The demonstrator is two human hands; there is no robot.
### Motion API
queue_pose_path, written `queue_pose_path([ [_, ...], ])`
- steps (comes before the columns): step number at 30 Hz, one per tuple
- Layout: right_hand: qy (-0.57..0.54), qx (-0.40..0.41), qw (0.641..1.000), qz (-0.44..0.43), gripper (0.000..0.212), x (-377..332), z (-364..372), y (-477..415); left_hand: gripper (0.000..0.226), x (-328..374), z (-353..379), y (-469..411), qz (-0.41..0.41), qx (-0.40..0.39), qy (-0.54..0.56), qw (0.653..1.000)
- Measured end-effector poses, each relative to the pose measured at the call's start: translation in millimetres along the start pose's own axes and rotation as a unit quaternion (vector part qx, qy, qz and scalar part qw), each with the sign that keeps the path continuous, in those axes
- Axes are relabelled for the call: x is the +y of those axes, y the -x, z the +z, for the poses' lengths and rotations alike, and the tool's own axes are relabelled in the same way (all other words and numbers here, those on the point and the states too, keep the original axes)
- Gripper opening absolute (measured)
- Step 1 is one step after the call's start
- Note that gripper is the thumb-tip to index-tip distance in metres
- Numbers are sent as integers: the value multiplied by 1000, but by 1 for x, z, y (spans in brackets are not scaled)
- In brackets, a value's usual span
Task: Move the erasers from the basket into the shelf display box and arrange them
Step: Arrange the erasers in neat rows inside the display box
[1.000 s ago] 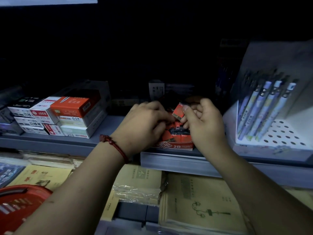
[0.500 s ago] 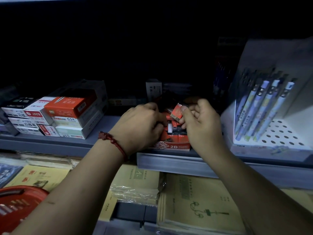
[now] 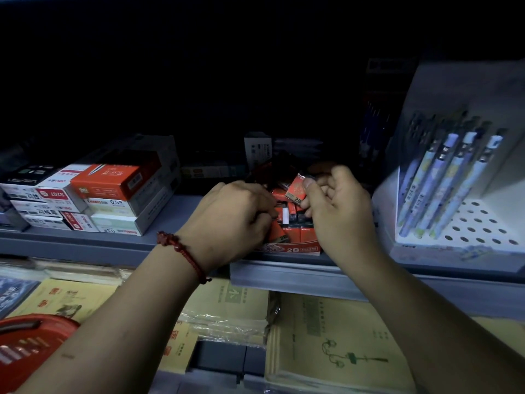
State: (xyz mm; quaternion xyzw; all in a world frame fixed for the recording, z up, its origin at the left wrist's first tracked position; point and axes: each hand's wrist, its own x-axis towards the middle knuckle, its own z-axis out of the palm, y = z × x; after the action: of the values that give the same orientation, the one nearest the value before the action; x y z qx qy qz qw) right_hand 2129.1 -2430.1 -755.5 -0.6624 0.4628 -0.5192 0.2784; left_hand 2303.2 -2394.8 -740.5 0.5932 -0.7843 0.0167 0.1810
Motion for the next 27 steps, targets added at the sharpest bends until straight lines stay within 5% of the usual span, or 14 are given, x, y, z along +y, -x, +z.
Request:
queue_pose_path([
  [8, 11, -14, 1000, -11, 16, 0, 1, 2, 45, 4, 0, -1, -12, -21, -18, 1000],
  [15, 15, -11, 1000, -9, 16, 0, 1, 1, 18, 9, -2, 0, -18, -36, -43, 998],
  [27, 14, -13, 1000, -8, 17, -1, 2, 1, 42, 7, -2, -6, -66, 13, 46, 997],
])
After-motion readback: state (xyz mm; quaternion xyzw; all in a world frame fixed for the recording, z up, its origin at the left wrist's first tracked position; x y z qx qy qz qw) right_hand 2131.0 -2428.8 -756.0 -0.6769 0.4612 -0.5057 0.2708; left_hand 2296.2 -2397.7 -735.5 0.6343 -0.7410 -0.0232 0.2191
